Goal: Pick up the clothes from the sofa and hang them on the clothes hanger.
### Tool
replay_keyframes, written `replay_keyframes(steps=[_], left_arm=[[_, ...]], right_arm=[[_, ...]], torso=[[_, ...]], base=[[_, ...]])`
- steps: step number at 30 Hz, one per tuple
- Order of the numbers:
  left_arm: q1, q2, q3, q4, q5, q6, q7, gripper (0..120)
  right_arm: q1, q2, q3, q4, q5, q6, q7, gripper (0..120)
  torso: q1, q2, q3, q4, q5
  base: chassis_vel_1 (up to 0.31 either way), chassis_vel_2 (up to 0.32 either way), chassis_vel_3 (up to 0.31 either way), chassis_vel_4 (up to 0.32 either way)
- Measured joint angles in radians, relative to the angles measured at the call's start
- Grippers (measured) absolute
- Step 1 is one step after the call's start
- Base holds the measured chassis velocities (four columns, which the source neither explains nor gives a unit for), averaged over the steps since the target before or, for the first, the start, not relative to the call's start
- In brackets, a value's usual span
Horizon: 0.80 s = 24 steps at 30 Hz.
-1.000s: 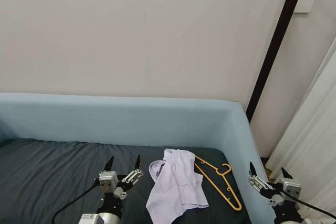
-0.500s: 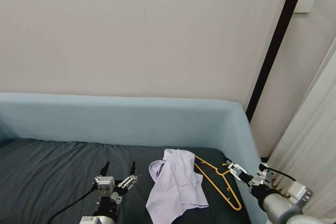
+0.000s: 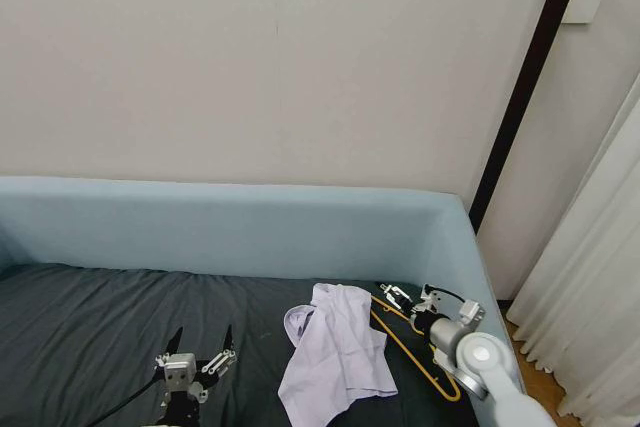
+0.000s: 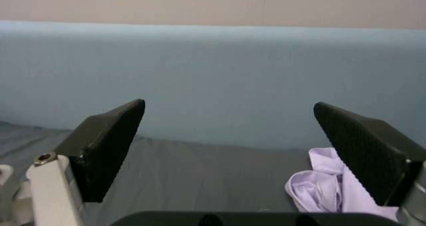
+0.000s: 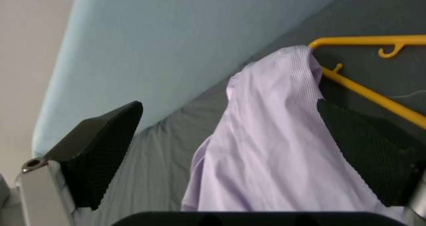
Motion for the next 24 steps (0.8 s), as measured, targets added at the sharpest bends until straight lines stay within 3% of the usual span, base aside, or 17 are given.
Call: replay_keyframes(steps=[6,15,24], left_arm=[[0.009,-0.01,-0.021,-0.001,0.017,-0.01,0.0,100],[0.023,-0.031,-0.04,-0.012,0.049,-0.025,-0.003,100],[0.026,-0.032,-0.038,-0.01,0.059,-0.041,-0.005,100]], right_arm=[[0.079,0.056,-0.03,-0.158,-0.136,0.007,-0.069,100],[0.184,0.203,-0.086,-0.408,-0.44,0.118,-0.098,100],[0.198,0.21,-0.088,-0.462,-0.565,0.143,-0.066,100]], torso=[[0.0,0.0,0.0,-0.0002,0.0],[0.0,0.0,0.0,0.0002,0.0],[0.0,0.0,0.0,-0.0003,0.0]], base=[[0.0,0.0,0.0,0.0],[0.0,0.0,0.0,0.0],[0.0,0.0,0.0,0.0]])
